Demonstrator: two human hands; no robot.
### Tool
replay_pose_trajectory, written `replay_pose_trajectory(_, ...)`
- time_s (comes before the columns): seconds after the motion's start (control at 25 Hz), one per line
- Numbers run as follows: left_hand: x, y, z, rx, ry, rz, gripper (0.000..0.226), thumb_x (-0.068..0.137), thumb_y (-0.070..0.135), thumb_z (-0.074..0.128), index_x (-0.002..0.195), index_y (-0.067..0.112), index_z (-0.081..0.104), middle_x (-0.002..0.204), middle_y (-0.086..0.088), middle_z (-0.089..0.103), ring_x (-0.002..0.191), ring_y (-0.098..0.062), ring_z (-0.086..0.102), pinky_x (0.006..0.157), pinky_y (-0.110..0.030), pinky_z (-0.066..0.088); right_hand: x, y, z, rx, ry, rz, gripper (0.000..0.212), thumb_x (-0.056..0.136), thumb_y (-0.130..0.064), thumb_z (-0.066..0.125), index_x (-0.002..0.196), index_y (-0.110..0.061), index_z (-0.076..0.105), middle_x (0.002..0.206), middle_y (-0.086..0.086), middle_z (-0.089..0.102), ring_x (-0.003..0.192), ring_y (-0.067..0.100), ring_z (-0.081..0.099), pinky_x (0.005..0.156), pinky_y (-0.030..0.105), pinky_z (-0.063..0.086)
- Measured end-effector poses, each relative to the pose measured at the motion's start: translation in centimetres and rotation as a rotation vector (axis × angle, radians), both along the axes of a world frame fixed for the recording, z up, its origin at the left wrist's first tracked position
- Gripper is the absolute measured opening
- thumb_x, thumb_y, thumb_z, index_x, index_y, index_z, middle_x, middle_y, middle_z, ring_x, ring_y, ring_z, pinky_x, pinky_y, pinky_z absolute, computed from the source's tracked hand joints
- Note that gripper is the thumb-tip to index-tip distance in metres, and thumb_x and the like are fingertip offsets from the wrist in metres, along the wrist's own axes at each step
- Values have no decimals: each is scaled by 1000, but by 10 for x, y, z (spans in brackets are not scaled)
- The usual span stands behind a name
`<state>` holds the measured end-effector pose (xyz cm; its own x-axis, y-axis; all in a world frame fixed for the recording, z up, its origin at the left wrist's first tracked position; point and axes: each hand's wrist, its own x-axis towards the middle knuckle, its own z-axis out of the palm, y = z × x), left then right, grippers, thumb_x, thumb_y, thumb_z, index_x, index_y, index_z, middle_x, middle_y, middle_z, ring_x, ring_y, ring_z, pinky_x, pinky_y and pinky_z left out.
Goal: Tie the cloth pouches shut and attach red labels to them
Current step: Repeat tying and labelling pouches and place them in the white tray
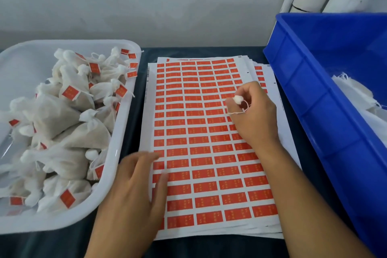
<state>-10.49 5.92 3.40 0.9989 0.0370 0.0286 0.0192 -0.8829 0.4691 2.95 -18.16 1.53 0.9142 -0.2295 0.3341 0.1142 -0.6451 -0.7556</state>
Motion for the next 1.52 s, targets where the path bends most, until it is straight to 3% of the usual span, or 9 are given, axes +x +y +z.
replay_pose_trajectory(0.12,-38,10,-10,60,30,8,52,67,34,84,113,17,67,99,-9,72,73,-25,72,55,-41,60,1,1,-3,-61,97,30,23,94,-34,73,103,-36,52,99,-18,60,81,0,60,66,8,37)
replay_pose_trajectory(0.2,-51,15,-10,35,95,51,56,61,29,92,111,16,70,86,-3,68,56,-11,64,46,-13,45,1,2,-2,-100,128,53,27,93,-35,74,109,-40,53,105,-18,59,80,-4,57,65,7,33)
replay_pose_trajectory(0.36,-55,17,-6,-100,171,181,56,78,51,78,124,44,47,97,19,56,64,-3,61,54,-9,39,-3,6,0,-170,144,129,24,93,-36,74,109,-42,57,108,-18,59,82,-3,57,69,7,36)
replay_pose_trajectory(0.56,-57,26,-13,-535,103,264,57,69,18,92,110,42,60,86,7,66,64,-14,69,57,-24,57,-3,12,-1,-241,137,134,15,96,-38,71,108,-38,62,108,-18,59,85,2,59,73,7,37)
replay_pose_trajectory(0.76,-45,22,-19,-751,187,249,46,86,18,77,114,46,55,97,18,72,72,-16,76,58,-27,62,12,15,2,-365,199,158,9,97,-40,67,99,-34,61,108,-12,62,92,10,61,79,17,40)
replay_pose_trajectory(1.04,-18,10,-16,-550,118,214,37,90,43,67,120,51,46,96,32,68,82,9,67,64,-18,56,6,5,20,-287,224,162,18,99,-42,64,115,-37,58,130,-9,64,106,8,61,89,22,43)
replay_pose_trajectory(1.2,-13,1,-16,-340,0,198,36,86,52,65,116,50,47,92,27,56,66,-7,65,59,-16,49,-46,18,17,-314,250,208,30,96,-50,63,125,-45,55,139,-18,57,118,5,57,94,24,39)
replay_pose_trajectory(1.4,-10,-3,-16,-921,217,217,27,94,35,65,118,45,57,92,10,76,75,-16,75,61,-24,59,-125,52,3,-213,320,386,30,93,-67,48,120,-52,49,102,-44,48,98,-14,57,80,4,47)
replay_pose_trajectory(1.52,-10,1,-13,-1227,358,197,37,85,26,75,121,30,64,103,-7,79,92,-25,77,72,-24,61,-148,63,-3,-148,258,417,37,95,-71,41,119,-46,54,111,-36,58,106,-10,58,85,6,47)
